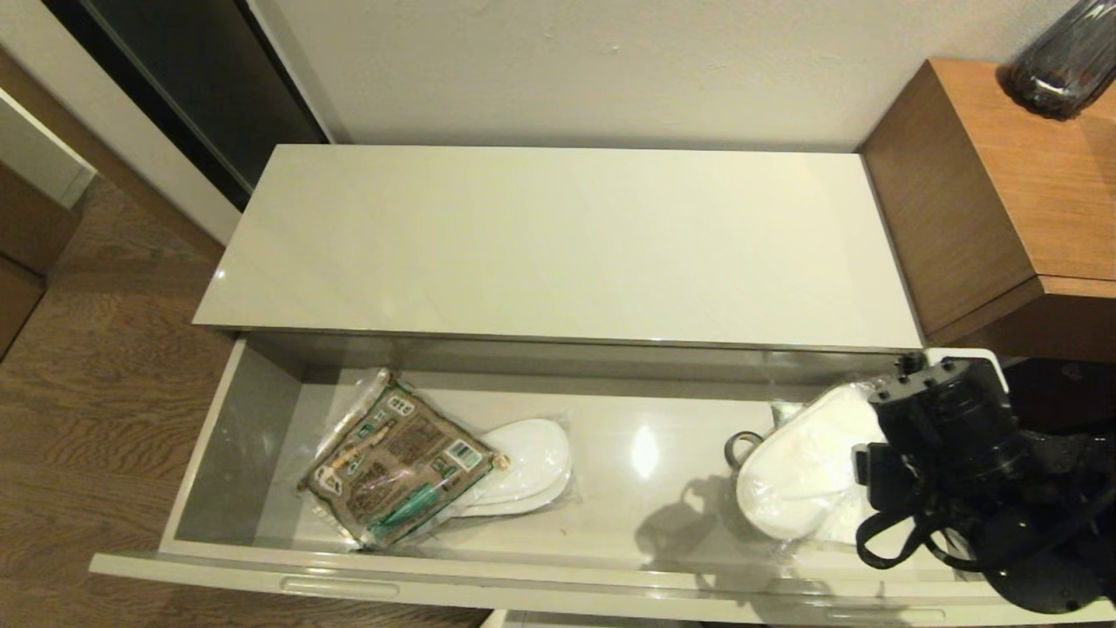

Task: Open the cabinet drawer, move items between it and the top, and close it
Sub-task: Put the disposable slippers in the drawer, then close the drawer

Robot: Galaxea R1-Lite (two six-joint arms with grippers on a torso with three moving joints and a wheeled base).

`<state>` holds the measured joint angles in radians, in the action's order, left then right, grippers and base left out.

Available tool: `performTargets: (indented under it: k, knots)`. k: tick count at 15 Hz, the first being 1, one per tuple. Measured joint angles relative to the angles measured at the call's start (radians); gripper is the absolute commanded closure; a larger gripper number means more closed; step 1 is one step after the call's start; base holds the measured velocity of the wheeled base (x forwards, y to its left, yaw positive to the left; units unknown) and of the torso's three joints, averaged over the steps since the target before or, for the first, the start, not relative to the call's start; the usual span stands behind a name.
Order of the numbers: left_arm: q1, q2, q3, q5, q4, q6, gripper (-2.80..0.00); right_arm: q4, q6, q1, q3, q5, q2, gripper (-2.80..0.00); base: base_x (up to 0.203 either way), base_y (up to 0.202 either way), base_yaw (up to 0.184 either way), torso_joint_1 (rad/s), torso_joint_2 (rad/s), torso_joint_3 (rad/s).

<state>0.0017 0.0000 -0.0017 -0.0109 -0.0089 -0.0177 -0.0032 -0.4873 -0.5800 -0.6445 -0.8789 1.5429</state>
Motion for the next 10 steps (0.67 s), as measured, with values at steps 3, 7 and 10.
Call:
performTargets:
  k: [3,7,10]
  knots:
    - [0.000,0.000,0.000,0.000,0.000,0.000,0.00,0.130,0.022,0.000,0.005,0.000,-0.125,0.00,0.000,0.000,0.000,0.000,0.00,0.000]
    - [0.000,0.000,0.000,0.000,0.000,0.000,0.00,0.388,-0.126,-0.013,0.086,0.128,-0.314,0.00,0.000,0.000,0.000,0.000,0.00,0.000]
    - [0.000,0.000,0.000,0.000,0.000,0.000,0.00,0.410,-0.217,-0.017,0.131,0.287,-0.354,0.00,0.000,0.000,0.000,0.000,0.00,0.000]
